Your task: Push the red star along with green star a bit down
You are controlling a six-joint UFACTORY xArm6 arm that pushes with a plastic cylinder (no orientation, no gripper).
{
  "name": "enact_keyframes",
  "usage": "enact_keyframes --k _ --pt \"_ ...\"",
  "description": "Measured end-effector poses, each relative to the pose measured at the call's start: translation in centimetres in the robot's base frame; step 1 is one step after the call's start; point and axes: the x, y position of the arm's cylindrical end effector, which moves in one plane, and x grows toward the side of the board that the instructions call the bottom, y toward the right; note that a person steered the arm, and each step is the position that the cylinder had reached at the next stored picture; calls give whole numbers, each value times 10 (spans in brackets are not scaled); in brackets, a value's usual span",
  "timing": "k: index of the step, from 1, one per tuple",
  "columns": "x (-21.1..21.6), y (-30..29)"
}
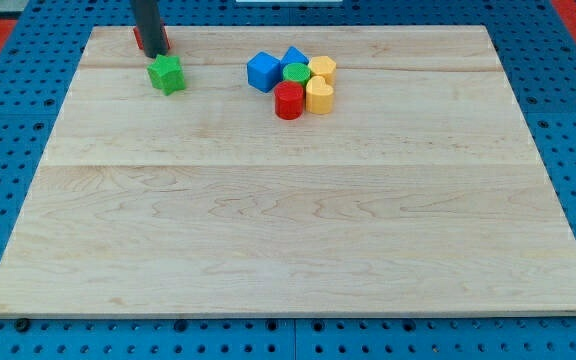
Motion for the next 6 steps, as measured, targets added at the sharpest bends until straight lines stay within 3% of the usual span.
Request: enact_keyframes --k 2,3,4,6 --pt "-7 -82" --pt "-37 -88" --pt "-62 -74" --pt "-48 -8"
